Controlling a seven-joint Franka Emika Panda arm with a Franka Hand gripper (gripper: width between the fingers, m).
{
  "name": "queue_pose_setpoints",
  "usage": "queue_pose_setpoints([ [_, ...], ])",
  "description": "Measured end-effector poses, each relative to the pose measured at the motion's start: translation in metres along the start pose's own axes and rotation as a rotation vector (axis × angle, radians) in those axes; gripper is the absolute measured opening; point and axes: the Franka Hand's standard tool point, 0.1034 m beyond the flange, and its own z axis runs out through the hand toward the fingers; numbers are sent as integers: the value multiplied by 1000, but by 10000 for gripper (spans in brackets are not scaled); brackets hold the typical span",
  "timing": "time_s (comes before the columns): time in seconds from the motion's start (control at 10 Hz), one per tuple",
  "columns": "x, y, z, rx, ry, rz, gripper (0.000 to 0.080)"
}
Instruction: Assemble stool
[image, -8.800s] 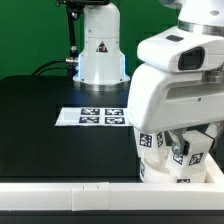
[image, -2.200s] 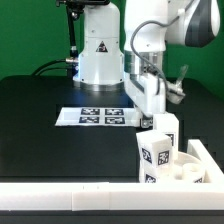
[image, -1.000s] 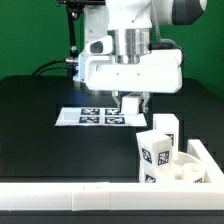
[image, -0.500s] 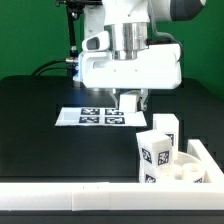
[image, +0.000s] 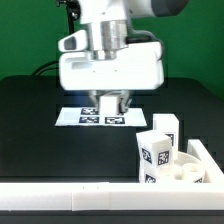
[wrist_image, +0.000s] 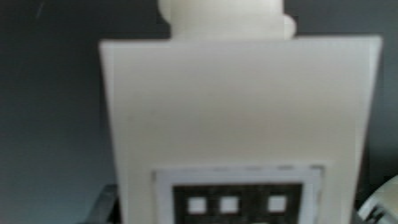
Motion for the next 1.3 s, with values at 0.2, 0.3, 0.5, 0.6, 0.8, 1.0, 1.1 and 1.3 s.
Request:
queue_pose_setpoints([
  [0.2, 26, 37, 12, -35, 15, -139, 333],
  [0.3, 30, 59, 21, -65, 24, -179, 333],
  [0.5, 23, 74, 35, -135, 100, -235, 333],
  [0.6, 15, 72, 40, -152, 118, -257, 333],
  [0.8, 10, 60, 37, -133, 117, -259, 333],
  [1.0, 6, 57, 36, -117, 96, -229, 333],
  [1.1, 3, 52, 39, -93, 52, -207, 468],
  [1.3, 0, 35, 35, -15, -83, -133, 586],
])
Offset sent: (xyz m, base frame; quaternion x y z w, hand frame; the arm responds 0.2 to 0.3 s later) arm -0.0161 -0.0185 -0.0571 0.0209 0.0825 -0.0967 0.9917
